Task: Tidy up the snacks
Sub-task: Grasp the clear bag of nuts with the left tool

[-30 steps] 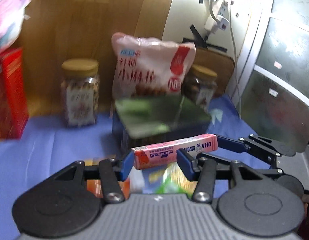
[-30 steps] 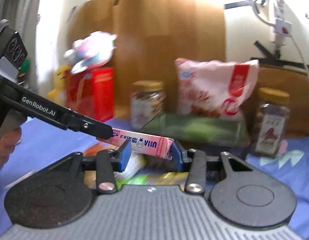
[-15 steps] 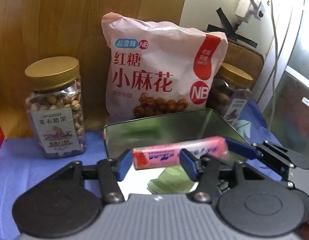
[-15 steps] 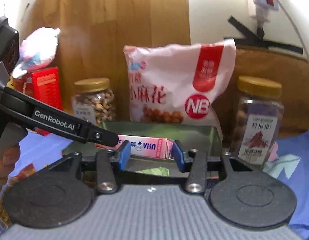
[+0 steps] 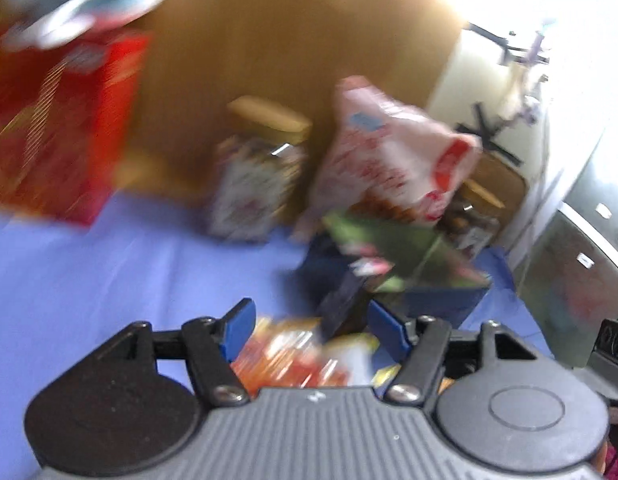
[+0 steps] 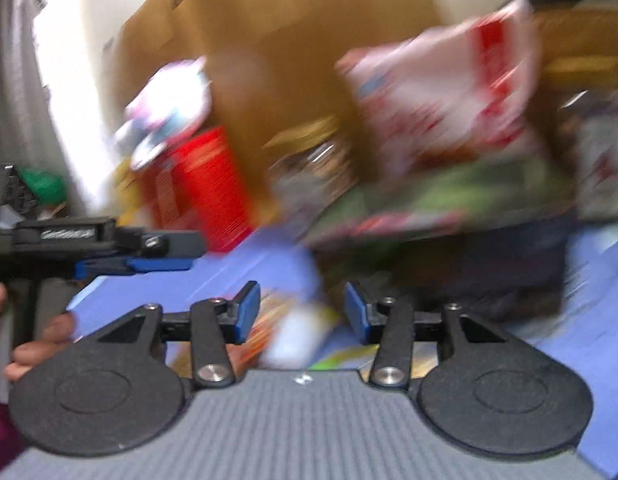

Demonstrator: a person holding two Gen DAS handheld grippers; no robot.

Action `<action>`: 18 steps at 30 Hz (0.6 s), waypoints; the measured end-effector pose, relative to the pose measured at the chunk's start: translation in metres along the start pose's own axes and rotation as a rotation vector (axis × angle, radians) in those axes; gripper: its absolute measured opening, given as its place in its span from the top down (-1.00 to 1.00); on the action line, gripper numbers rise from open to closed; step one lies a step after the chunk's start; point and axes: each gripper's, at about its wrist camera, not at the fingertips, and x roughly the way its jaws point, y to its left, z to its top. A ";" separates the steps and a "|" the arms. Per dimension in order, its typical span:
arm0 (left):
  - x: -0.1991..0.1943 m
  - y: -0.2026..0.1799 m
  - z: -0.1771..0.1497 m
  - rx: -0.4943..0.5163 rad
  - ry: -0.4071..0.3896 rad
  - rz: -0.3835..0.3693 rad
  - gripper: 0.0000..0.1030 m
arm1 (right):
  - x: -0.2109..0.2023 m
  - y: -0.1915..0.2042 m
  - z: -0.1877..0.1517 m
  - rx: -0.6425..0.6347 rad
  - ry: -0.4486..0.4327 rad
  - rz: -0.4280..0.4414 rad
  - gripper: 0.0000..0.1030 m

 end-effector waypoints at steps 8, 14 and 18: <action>-0.015 0.034 -0.049 -0.101 0.106 -0.016 -0.24 | 0.032 0.057 -0.033 -0.128 0.147 -0.007 0.01; -0.023 0.030 -0.074 -0.075 0.126 -0.035 -0.13 | 0.039 0.077 -0.046 -0.128 0.238 0.036 0.01; -0.046 0.037 -0.083 -0.077 0.098 -0.025 -0.12 | 0.033 0.094 -0.055 -0.131 0.259 0.092 0.01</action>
